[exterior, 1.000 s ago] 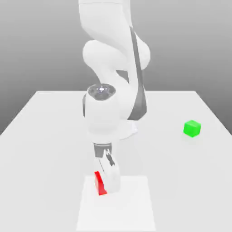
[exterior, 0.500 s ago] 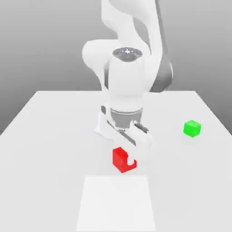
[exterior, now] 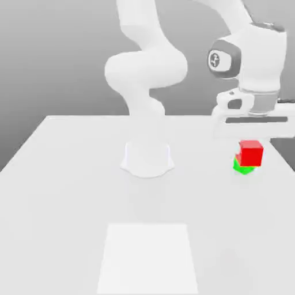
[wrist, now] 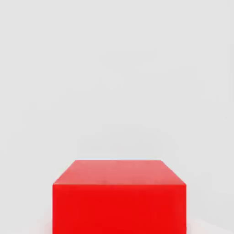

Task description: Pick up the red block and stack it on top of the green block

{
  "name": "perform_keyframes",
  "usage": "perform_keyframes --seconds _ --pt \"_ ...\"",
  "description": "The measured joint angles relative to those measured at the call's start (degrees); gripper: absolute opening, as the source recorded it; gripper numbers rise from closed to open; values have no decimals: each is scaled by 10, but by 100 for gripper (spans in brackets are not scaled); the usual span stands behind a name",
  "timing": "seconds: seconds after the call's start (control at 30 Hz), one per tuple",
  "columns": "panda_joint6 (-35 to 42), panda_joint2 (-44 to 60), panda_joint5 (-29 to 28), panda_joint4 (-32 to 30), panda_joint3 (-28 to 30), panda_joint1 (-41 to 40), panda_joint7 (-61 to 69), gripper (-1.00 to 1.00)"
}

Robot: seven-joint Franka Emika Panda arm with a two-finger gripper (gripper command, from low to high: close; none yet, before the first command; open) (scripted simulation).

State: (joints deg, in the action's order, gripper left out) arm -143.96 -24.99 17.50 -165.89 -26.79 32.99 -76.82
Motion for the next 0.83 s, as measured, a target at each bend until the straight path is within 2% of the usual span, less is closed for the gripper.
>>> perform_keyframes --seconds 0.2,0.37,0.47,0.57,0.6,0.63,0.83 --pt "-19 14 36 -10 -51 131 94 -100" --pt "-66 62 50 -17 -93 223 173 -100" --pt "-126 123 23 -18 -120 212 165 -100" --pt "-196 197 -64 -20 -142 169 108 -100" --pt "-196 197 -64 -20 -142 170 108 -100" --pt "-196 197 -65 -20 -142 170 107 100" --pt "-196 197 -65 -20 -142 170 107 100"
